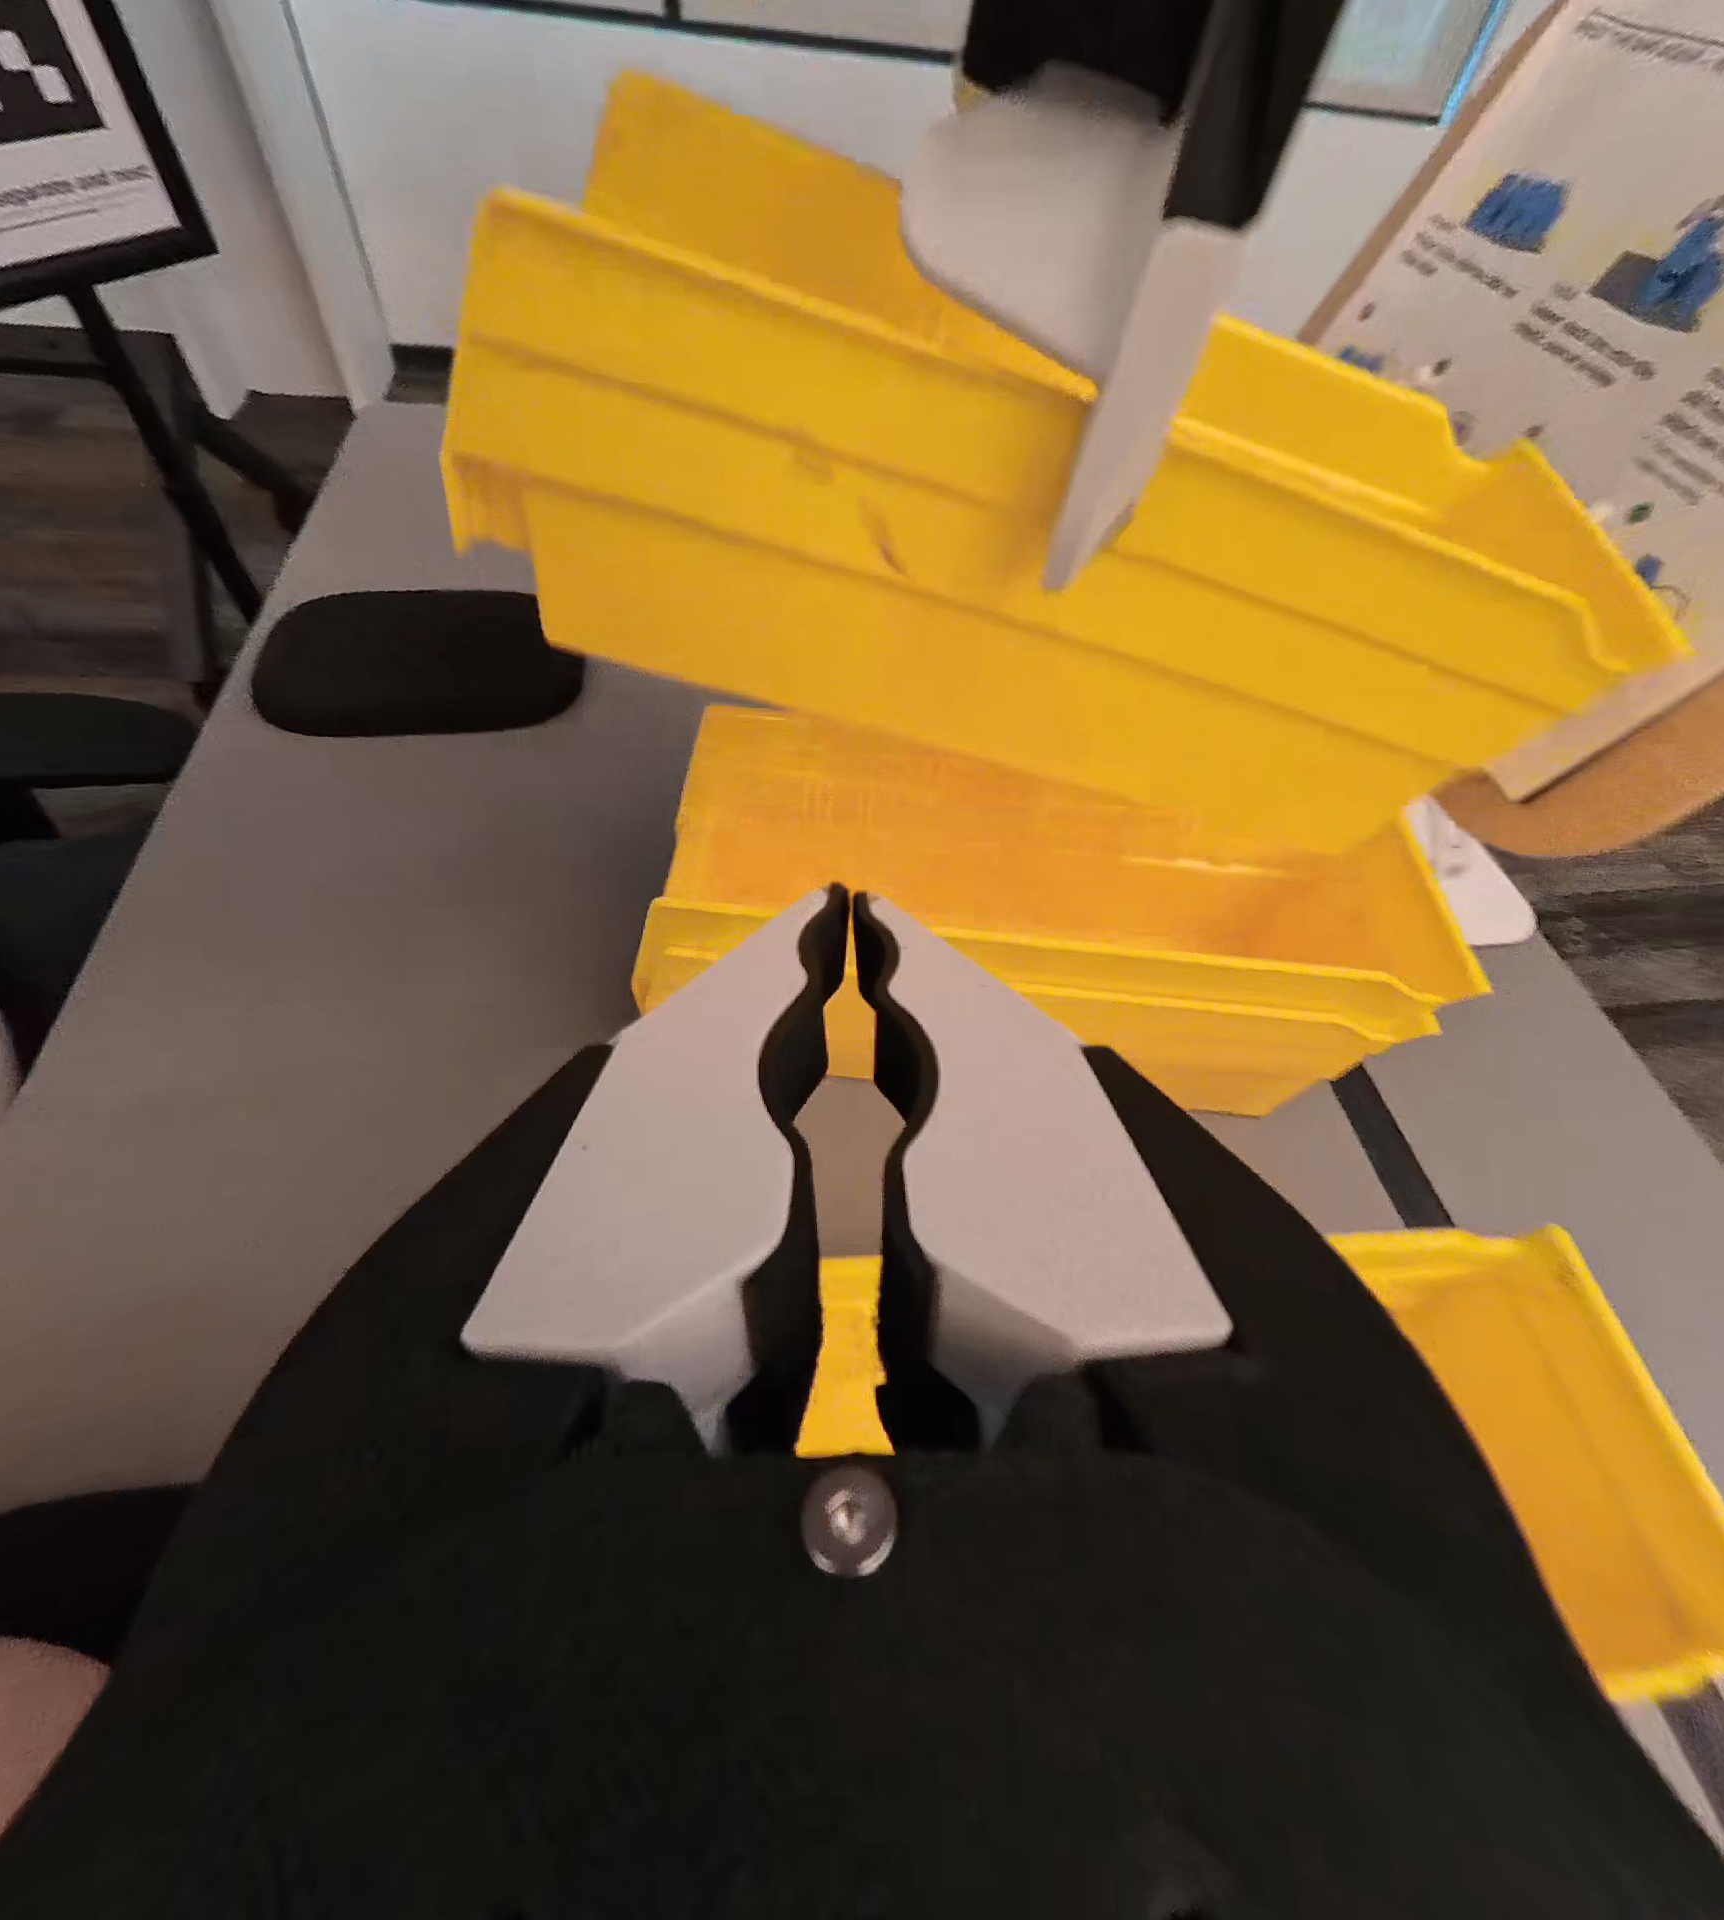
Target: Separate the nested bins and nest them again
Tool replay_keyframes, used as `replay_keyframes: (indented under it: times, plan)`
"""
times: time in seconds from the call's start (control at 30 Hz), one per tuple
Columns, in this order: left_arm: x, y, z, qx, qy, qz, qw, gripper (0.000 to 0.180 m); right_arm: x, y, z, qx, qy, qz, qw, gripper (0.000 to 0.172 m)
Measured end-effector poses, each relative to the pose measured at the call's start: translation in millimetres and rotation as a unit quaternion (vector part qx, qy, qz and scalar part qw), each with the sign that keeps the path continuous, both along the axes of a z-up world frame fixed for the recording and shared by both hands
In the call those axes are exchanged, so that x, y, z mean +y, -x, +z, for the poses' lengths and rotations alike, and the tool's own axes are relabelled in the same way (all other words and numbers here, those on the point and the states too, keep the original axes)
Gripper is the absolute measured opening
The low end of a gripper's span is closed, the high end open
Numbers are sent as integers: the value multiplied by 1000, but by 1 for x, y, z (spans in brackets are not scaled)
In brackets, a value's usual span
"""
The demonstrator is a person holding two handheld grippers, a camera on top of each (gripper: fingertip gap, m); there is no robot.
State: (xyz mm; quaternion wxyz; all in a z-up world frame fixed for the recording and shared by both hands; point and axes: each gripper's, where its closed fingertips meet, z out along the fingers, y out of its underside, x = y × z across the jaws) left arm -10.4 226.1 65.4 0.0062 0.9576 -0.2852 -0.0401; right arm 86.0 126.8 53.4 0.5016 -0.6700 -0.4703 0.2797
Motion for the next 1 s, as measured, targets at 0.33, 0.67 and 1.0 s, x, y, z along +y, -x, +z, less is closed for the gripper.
replay_keyframes:
  times: [0.33,0.67,1.0]
  plan:
    - [32,82,10,-10,-45,71,996,117,1,0,-2,-50,-18,-24,998,0]
    - [48,138,-72,10,-29,102,994,117,4,2,-6,-65,-15,-29,997,1]
    - [52,172,-131,21,-16,116,993,117,8,1,-14,-80,-4,-35,996,1]
